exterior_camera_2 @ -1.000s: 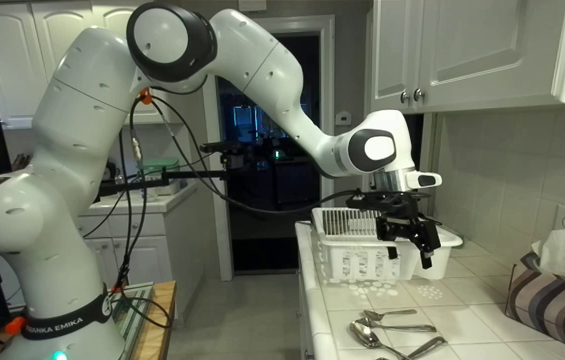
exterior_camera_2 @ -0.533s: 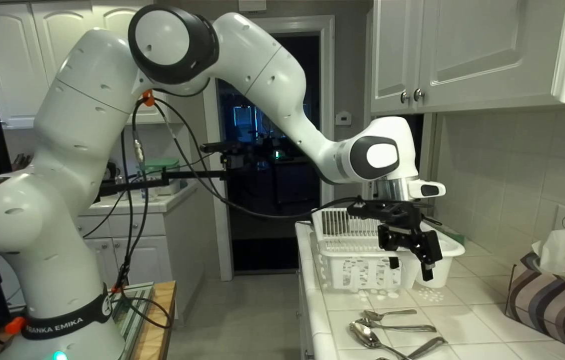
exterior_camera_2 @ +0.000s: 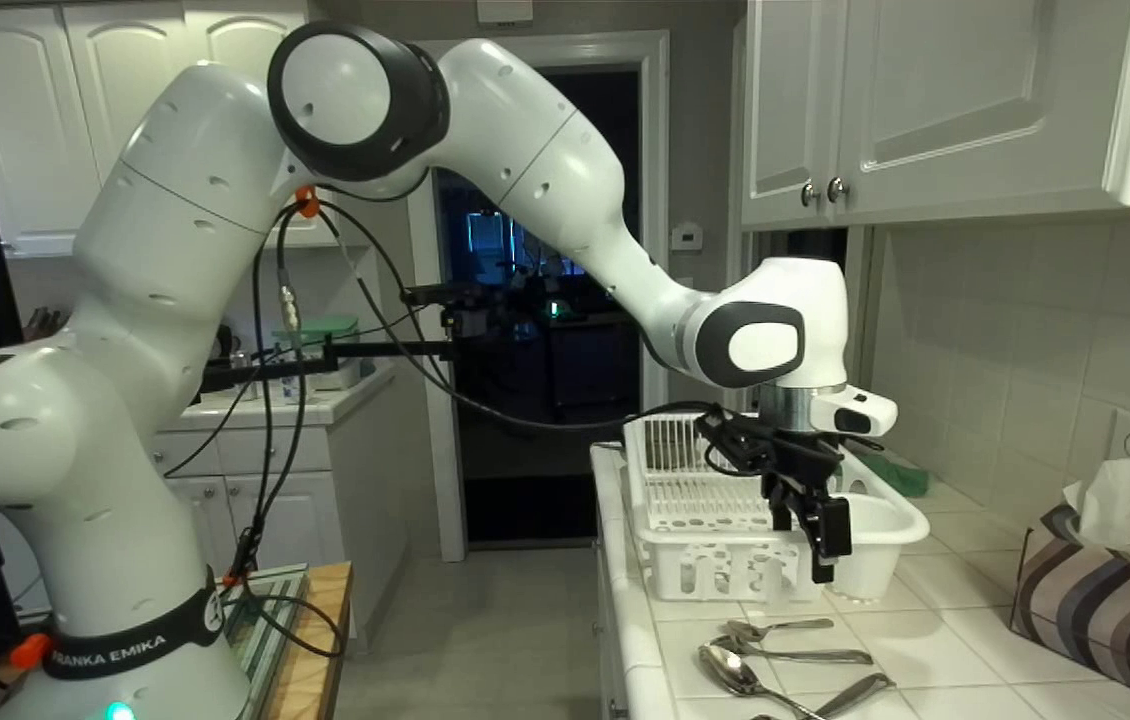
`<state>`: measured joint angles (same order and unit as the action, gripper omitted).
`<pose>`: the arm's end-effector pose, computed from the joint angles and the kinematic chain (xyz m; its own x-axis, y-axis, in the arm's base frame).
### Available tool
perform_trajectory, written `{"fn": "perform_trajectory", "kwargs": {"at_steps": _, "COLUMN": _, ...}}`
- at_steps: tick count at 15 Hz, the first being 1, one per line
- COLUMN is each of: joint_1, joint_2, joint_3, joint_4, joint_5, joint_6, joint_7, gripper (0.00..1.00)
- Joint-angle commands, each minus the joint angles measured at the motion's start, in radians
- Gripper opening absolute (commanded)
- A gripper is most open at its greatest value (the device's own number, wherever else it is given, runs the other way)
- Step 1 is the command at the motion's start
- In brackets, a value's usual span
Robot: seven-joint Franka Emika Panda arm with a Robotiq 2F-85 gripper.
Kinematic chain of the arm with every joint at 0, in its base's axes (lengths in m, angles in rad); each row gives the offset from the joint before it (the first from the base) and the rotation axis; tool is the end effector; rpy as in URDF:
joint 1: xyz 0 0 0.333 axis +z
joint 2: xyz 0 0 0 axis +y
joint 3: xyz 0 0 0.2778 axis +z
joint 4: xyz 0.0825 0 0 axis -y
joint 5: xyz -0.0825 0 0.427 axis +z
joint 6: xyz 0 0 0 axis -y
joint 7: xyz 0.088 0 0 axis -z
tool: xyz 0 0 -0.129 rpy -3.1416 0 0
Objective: Turn the white object to the right
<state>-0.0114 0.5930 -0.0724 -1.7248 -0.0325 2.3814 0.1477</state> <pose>0.6870 -0.0568 0.1655 0.9789 -0.1914 0.0722 -0.1954 -0.9792 0.0542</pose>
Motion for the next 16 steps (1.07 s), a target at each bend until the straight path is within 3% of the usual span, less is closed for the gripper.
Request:
{"fn": "perform_trajectory", "kwargs": {"at_steps": 1, "joint_1": -0.018, "joint_2": -0.013, "joint_3": 0.023, "joint_4": -0.004, "joint_5": 0.079, "joint_6": 0.045, "joint_7": 0.029, "gripper": 1.00}}
{"fn": "perform_trajectory", "kwargs": {"at_steps": 16, "joint_1": -0.028, "joint_2": -0.097, "joint_3": 0.040, "joint_4": -0.092, "joint_5": 0.156, "joint_6": 0.141, "joint_7": 0.023, "gripper": 1.00}}
